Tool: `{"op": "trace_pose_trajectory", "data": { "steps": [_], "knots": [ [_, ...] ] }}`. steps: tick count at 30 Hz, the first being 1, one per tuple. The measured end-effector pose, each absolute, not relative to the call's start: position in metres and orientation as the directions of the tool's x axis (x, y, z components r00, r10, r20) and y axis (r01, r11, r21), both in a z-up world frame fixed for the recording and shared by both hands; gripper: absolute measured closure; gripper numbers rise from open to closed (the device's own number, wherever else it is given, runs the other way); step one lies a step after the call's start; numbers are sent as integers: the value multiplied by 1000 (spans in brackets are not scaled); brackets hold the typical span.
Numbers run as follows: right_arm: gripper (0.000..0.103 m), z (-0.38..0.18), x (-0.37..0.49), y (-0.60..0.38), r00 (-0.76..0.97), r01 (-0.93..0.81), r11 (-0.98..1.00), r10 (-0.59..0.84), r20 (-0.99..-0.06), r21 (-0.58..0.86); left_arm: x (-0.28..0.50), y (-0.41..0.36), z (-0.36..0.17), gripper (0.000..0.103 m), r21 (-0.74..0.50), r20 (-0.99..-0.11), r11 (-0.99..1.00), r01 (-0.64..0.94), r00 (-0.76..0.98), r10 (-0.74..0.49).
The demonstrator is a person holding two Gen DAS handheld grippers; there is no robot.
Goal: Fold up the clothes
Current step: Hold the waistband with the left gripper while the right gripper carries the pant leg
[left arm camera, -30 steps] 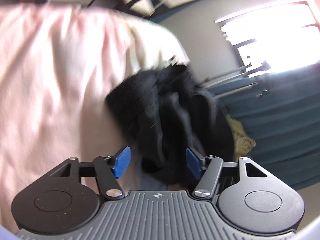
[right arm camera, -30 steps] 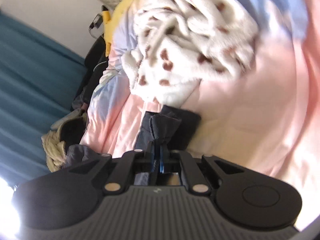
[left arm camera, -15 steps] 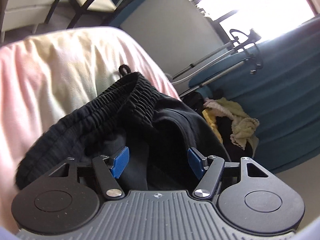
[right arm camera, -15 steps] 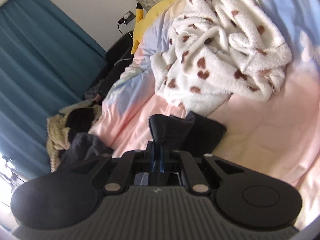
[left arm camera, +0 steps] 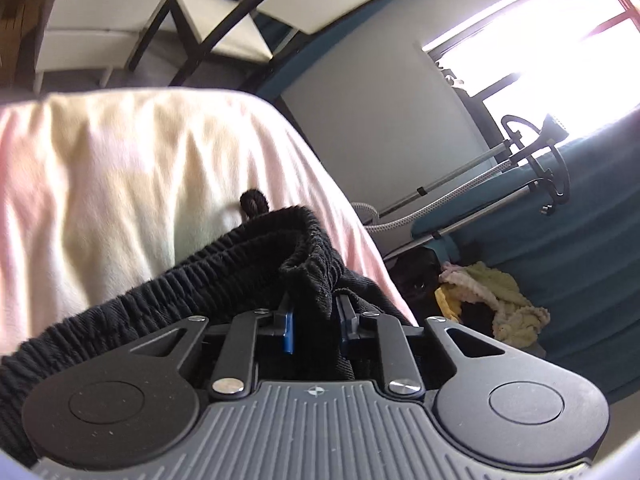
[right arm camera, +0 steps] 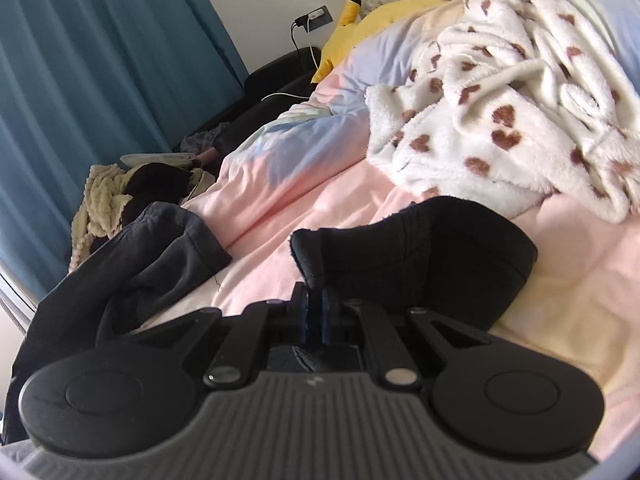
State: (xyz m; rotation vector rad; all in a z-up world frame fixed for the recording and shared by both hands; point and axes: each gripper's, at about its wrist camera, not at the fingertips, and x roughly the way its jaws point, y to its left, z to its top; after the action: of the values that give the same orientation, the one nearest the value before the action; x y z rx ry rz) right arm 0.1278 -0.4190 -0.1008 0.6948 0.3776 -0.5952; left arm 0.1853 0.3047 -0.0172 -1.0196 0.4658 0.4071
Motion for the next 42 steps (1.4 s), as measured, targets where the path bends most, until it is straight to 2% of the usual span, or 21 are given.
{"op": "trace_pose_trajectory", "data": {
  "steps": [6, 10, 13, 16, 18, 21, 24, 26, 28, 31, 33, 37, 40, 41, 42],
  "knots": [
    [96, -84, 109, -437, 815, 572, 565, -313, -487, 594, 127, 316, 58, 83, -775, -468, 473, -420, 883, 17],
    [97, -41, 83, -470, 854, 520, 534, -327, -404, 666, 62, 332, 96, 85, -807, -406, 491, -328, 912, -59],
    [97, 0, 46, -496, 901, 425, 546, -332, -279, 723, 3, 342, 96, 85, -807, -375, 520, -279, 923, -86],
    [97, 19, -9, -523, 916, 366, 530, -349, -197, 765, -64, 352, 59, 85, -808, -374, 525, -269, 922, -103],
    [97, 8, -42, -540, 905, 398, 517, -359, -229, 758, -103, 356, 16, 85, -795, -424, 520, -313, 899, -106],
    [97, -36, -77, -564, 843, 537, 482, -335, -421, 692, -146, 359, -47, 86, -792, -506, 465, -395, 851, -139],
    [97, -77, -94, -577, 773, 632, 441, -295, -562, 638, -159, 359, -78, 86, -804, -523, 419, -422, 837, -159],
    [97, -89, -92, -578, 753, 654, 426, -289, -592, 625, -147, 360, -74, 86, -798, -526, 426, -427, 838, -144],
    [97, -83, -77, -576, 760, 646, 431, -291, -581, 630, -126, 361, -58, 86, -801, -519, 424, -422, 843, -141],
    [97, -49, -38, -564, 807, 586, 476, -271, -525, 656, -86, 356, -15, 86, -800, -510, 447, -401, 846, -155],
    [97, -14, -7, -552, 851, 520, 522, -249, -462, 676, -70, 348, 24, 87, -800, -469, 477, -363, 875, -121],
    [97, 67, 13, -538, 957, 282, 526, -212, -197, 802, -65, 343, 81, 87, -831, -331, 484, -274, 943, -34],
    [97, 99, -9, -540, 973, 135, 564, -230, -2, 815, -82, 346, 76, 87, -836, -269, 503, -219, 963, -28],
    [97, 100, -20, -546, 971, 126, 576, -240, 20, 808, -91, 348, 64, 87, -829, -274, 515, -219, 961, -31],
    [97, 90, -29, -554, 969, 150, 577, -247, -3, 803, -101, 350, 49, 87, -823, -295, 518, -234, 955, -36]
  ]
}}
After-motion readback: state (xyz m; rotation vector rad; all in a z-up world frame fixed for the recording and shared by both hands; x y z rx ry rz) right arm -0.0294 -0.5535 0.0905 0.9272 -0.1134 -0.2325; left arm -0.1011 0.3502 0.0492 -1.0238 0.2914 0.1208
